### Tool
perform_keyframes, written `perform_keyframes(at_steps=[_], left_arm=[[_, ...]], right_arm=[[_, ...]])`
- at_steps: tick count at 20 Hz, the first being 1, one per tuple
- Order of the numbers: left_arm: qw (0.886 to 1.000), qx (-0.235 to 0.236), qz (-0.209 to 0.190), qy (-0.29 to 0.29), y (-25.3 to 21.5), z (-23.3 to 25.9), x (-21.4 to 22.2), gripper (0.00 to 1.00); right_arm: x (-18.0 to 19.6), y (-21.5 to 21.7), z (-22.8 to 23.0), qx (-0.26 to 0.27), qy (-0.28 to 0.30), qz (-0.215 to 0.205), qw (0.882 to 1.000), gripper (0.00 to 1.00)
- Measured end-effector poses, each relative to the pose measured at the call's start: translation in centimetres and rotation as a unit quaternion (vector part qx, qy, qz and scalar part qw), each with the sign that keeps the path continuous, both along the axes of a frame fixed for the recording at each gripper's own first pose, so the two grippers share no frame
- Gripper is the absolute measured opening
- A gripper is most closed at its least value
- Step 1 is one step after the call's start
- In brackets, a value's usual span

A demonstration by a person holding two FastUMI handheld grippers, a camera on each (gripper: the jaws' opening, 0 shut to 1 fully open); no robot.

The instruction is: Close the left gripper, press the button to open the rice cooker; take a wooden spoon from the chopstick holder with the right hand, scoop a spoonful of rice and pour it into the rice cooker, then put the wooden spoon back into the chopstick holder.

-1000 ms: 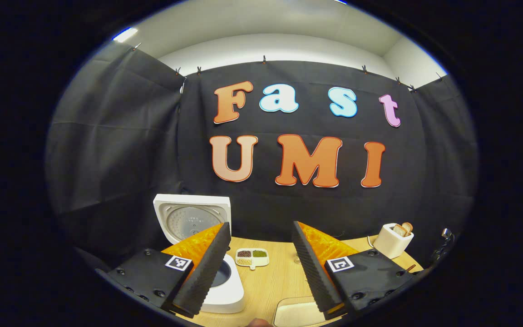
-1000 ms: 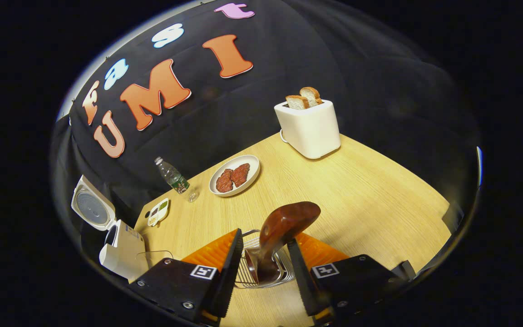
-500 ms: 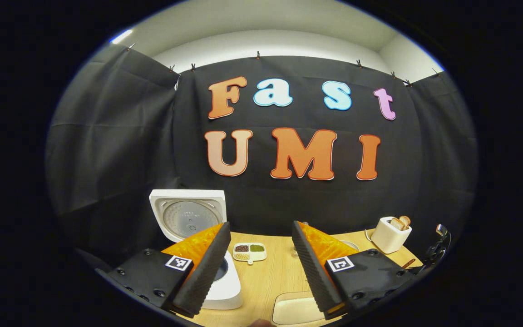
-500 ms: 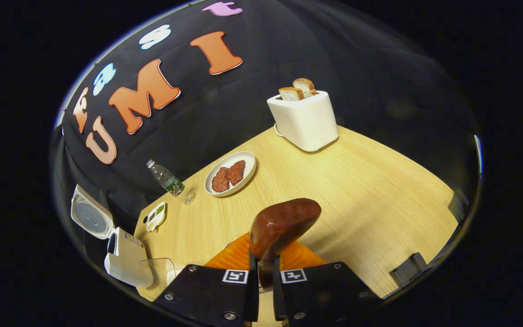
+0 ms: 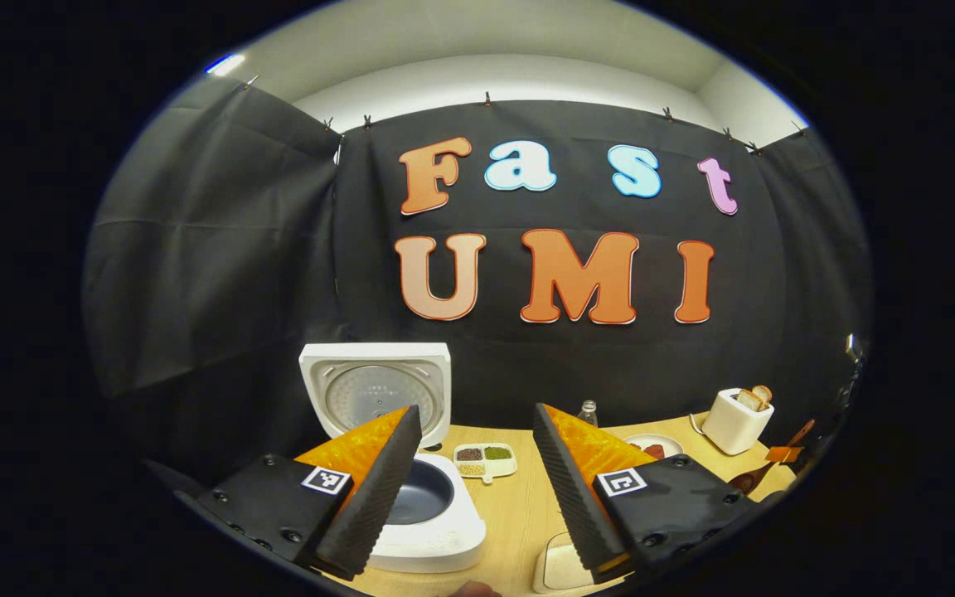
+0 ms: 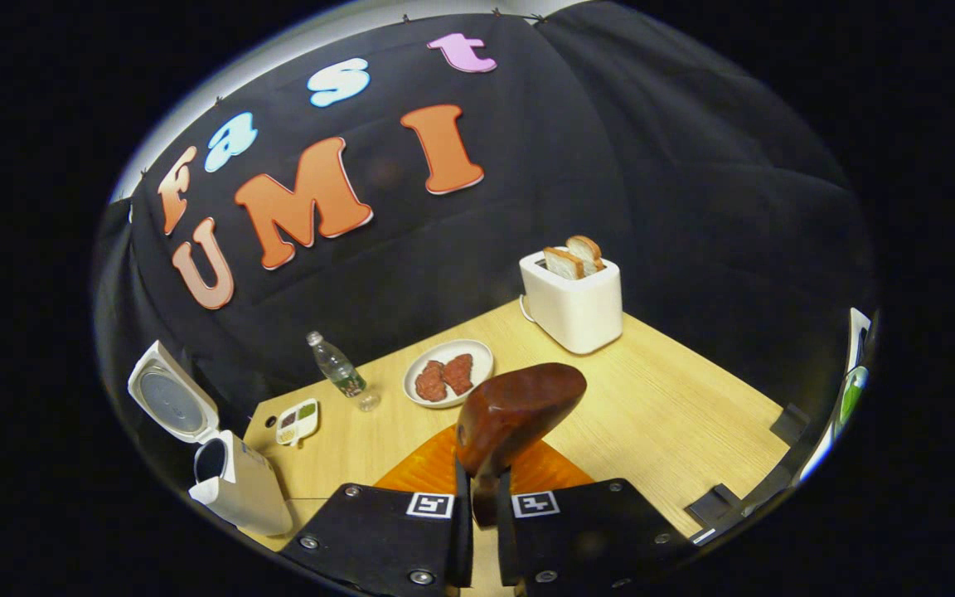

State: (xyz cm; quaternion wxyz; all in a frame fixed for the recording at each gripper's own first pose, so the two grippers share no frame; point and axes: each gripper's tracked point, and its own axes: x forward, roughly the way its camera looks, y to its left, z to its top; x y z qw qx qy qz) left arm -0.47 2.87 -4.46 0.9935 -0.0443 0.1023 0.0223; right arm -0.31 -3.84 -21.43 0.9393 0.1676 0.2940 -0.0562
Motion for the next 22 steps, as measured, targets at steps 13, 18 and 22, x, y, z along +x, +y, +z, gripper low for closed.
perform_keyframes(at_steps=[13, 18, 22], left_arm=[[0.997, -0.013, 0.066, 0.026, 9.2, -3.6, -1.5, 0.96], [0.995, -0.006, 0.098, 0.030, 12.3, -3.8, -2.8, 0.95], [0.993, -0.005, 0.116, 0.037, 14.0, -4.2, -3.5, 0.96]], right_arm=[[-3.0, 15.3, -3.4, -0.105, 0.013, 0.172, 0.979, 0.12], [-3.4, 17.8, -5.9, -0.210, -0.001, 0.218, 0.953, 0.12], [-3.8, 17.9, -7.6, -0.257, -0.011, 0.223, 0.940, 0.12]])
